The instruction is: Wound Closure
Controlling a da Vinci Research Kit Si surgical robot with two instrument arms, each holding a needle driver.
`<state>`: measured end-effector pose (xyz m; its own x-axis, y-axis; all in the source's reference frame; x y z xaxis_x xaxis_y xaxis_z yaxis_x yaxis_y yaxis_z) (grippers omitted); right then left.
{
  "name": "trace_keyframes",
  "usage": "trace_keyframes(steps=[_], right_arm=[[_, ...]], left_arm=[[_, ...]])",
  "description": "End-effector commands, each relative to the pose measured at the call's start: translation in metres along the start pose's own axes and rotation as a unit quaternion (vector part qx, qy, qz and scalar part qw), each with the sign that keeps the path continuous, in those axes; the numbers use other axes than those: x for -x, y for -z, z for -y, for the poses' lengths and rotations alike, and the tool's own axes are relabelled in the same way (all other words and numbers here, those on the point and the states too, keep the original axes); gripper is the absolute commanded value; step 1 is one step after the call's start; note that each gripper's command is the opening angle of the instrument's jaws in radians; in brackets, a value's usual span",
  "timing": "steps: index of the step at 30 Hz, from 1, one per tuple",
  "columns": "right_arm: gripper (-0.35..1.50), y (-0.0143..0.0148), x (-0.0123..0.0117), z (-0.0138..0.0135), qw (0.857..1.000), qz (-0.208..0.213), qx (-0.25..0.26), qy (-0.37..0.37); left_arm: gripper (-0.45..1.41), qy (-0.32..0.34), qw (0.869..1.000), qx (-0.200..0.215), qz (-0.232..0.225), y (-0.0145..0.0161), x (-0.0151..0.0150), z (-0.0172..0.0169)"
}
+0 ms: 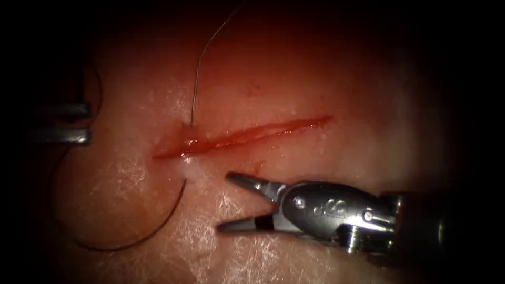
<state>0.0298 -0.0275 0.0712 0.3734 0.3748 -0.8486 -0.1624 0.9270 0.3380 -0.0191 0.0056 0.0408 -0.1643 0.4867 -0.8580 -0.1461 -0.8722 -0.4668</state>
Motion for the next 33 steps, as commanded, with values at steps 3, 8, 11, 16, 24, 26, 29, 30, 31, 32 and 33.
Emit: trace_keyframes(steps=[3,8,11,16,24,26,29,30,31,32,33], right_arm=[[1.23,-0.0024,0.0003,0.0008,1.000,0.002,0.018,0.011],[1.25,-0.0039,-0.0007,0.0017,0.998,-0.006,0.041,0.040],[1.22,-0.0049,-0.0014,0.0023,0.995,-0.008,0.047,0.085],[1.18,-0.0064,-0.0018,0.0028,0.991,-0.004,0.049,0.122],[0.68,-0.0083,-0.0008,0.0030,0.989,0.017,0.024,0.144],[0.34,-0.0081,-0.0006,0.0031,0.989,0.020,0.016,0.145],[-0.35,-0.0061,-0.0004,0.0030,0.989,0.021,0.008,0.145],[-0.35,-0.0049,-0.0005,0.0030,0.992,0.022,0.002,0.127],[-0.35,-0.0040,-0.0007,0.0030,0.993,0.024,0.002,0.118],[-0.35,-0.0032,-0.0008,0.0029,0.993,0.025,0.004,0.114],[-0.35,-0.0024,-0.0010,0.0029,0.994,0.026,0.005,0.110]], left_arm=[[-0.45,0.001,1.000,0.001,0.000,-0.0006,0.0007,0.0001],[-0.45,0.000,1.000,0.001,0.000,-0.0006,0.0007,0.0000],[-0.45,0.000,1.000,0.001,0.000,-0.0006,0.0008,0.0000],[-0.45,0.000,1.000,0.000,0.000,-0.0006,0.0008,0.0000],[-0.45,0.000,1.000,0.002,-0.001,-0.0006,0.0008,-0.0001],[-0.45,0.000,1.000,0.002,-0.001,-0.0006,0.0008,-0.0001],[-0.45,-0.001,1.000,0.003,-0.001,-0.0006,0.0009,-0.0002],[-0.45,-0.001,1.000,0.004,-0.001,-0.0006,0.0009,-0.0002],[-0.45,-0.001,1.000,0.004,-0.001,-0.0006,0.0009,-0.0002],[-0.45,-0.001,1.000,0.004,-0.001,-0.0006,0.0009,-0.0002],[-0.45,-0.001,1.000,0.006,-0.002,-0.0006,0.0009,-0.0003]])
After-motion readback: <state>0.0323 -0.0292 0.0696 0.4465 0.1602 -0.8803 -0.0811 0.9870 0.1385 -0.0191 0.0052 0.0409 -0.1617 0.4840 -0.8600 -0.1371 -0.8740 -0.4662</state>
